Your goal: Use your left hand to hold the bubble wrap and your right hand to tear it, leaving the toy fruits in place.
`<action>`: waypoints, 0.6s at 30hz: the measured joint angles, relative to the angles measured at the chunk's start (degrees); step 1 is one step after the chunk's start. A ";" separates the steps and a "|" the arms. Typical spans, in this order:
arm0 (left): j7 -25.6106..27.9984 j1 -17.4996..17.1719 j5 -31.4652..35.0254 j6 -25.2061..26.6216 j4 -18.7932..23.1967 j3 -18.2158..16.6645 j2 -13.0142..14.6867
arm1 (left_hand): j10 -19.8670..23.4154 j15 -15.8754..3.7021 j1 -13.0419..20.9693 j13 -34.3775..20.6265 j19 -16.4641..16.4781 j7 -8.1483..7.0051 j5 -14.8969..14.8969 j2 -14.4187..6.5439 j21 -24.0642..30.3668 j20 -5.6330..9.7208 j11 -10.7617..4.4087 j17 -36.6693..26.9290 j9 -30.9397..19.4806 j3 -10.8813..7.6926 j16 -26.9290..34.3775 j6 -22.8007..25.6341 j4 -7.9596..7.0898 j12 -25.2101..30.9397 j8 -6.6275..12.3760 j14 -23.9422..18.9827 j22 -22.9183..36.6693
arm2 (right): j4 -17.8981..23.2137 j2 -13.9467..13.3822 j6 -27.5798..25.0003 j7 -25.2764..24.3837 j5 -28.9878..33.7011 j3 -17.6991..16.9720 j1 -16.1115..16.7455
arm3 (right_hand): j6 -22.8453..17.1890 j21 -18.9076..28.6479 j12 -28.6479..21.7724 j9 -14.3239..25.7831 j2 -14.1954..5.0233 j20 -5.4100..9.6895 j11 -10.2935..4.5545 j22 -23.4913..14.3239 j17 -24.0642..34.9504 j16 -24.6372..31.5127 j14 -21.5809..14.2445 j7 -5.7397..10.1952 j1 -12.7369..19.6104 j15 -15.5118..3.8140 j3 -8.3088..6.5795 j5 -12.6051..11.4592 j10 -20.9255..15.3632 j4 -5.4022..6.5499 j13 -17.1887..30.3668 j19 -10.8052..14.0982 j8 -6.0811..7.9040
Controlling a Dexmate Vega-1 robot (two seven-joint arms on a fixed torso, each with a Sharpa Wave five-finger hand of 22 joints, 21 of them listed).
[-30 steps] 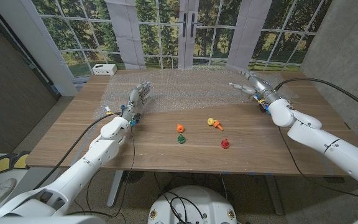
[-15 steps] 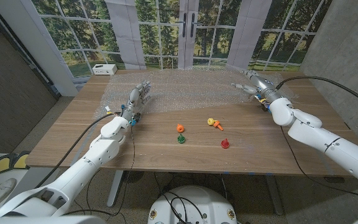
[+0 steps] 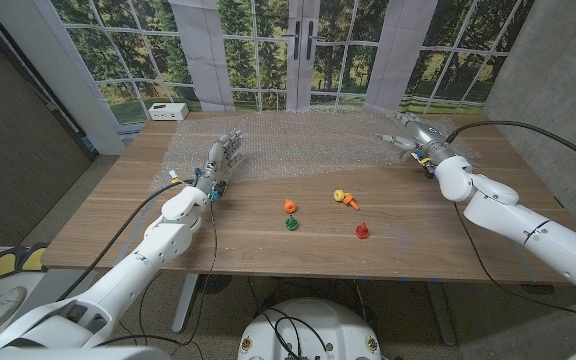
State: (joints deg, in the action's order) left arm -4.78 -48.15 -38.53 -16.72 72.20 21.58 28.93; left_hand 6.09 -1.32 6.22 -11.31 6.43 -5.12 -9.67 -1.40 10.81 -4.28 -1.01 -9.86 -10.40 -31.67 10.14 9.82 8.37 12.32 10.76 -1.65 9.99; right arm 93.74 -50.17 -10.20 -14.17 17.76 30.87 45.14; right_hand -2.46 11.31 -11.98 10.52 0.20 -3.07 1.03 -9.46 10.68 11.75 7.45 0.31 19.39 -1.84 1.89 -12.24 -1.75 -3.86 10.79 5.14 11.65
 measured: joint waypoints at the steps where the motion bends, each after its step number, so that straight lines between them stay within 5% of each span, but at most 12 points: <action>1: 0.00 0.00 0.00 0.00 -0.01 0.00 0.00 | 0.00 0.00 0.00 0.00 0.00 0.00 0.00 0.00 0.00 0.00 0.00 0.00 0.00 0.00 0.00 0.00 0.00 0.00 0.00 0.00 0.00 | 0.00 0.00 -0.05 0.01 0.00 0.00 0.00 | 0.00 0.00 0.00 0.00 0.00 -0.02 0.00 0.00 0.00 0.00 0.00 0.00 0.00 0.00 0.00 0.00 0.00 0.00 0.00 -0.02 0.00; 18: 0.11 -0.60 -0.15 -0.36 0.54 -0.10 0.01 | 0.00 0.00 0.30 0.00 0.00 0.00 0.00 0.31 0.00 0.00 0.00 -0.01 0.00 0.00 0.00 0.00 0.00 0.00 0.00 0.00 0.00 | -1.26 -0.18 -1.44 0.19 -0.01 0.62 -0.73 | 1.06 -0.30 0.00 0.00 0.00 -0.34 0.51 0.00 0.01 0.00 -0.20 0.02 0.01 -0.21 0.00 0.00 -1.55 0.00 0.00 -0.34 -0.65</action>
State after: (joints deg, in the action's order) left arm -4.66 -48.76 -38.68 -17.08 72.74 21.48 28.94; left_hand 6.09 -1.32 6.52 -11.31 6.43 -5.12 -9.67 -1.09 10.81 -4.28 -1.01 -9.87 -10.41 -31.67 10.14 9.82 8.37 12.32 10.76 -1.65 9.99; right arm 92.48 -50.35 -11.64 -13.98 17.75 31.49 44.41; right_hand -1.40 11.01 -11.98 10.52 0.20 -3.40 1.54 -9.46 10.68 11.75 7.25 0.32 19.39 -2.05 1.89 -12.24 -3.30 -3.86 10.79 4.81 11.00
